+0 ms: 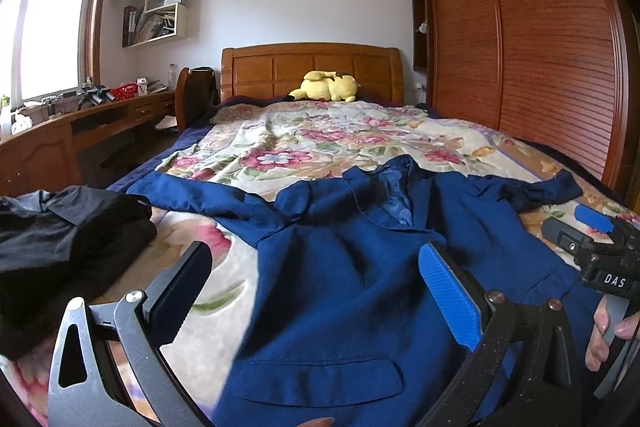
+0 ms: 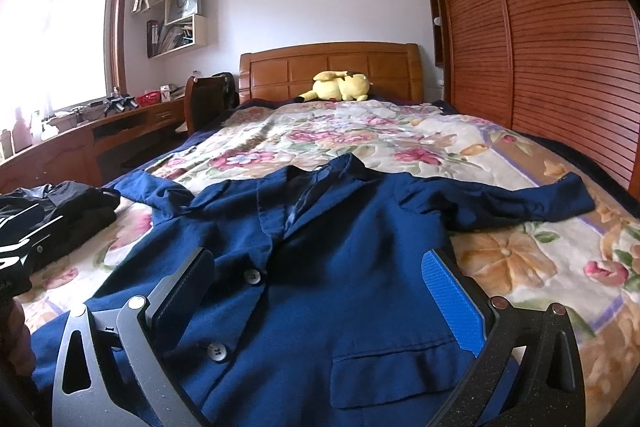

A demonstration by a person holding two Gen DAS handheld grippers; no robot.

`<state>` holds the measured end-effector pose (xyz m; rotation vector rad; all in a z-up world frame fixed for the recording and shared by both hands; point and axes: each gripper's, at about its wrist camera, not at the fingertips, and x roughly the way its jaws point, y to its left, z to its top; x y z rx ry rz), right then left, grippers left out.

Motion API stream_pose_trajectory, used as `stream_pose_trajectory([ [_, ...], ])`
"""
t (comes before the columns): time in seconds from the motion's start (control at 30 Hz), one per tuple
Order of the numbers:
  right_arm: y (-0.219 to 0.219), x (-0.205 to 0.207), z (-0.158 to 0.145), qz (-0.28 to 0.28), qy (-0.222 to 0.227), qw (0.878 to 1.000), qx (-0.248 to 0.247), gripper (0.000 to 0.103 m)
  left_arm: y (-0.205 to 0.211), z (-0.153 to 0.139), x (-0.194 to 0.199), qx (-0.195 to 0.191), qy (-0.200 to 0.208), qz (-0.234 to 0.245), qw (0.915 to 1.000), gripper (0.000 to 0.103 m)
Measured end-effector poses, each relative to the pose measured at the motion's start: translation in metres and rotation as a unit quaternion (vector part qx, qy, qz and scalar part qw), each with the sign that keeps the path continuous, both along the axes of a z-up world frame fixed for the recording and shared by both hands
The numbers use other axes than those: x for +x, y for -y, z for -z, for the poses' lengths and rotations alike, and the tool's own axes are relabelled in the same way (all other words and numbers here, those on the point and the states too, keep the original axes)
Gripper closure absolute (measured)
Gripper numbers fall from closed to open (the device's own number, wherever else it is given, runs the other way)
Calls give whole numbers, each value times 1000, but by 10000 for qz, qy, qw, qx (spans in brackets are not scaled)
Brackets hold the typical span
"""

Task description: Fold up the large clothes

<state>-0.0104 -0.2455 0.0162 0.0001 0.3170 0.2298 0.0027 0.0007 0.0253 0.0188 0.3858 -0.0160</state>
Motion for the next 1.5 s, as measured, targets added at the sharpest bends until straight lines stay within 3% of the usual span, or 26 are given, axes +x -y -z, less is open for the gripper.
stream_pose_trajectory([
  [0.63,-44,36,-18,-743,-118,9971,-67,0,-94,-6,56,90,-688,58,9976,0],
  [0.87,-60,65,-26,-899,-98,9959,4,0,-135,4,100,-221,-1069,-20,9940,3],
  [1.13,-72,90,-14,-1111,-220,9933,-225,0,-160,31,173,-640,-1711,-108,9831,14],
  [1.5,-72,115,-21,-1229,-464,9907,-340,0,-187,72,268,-957,-2356,-689,9647,15],
])
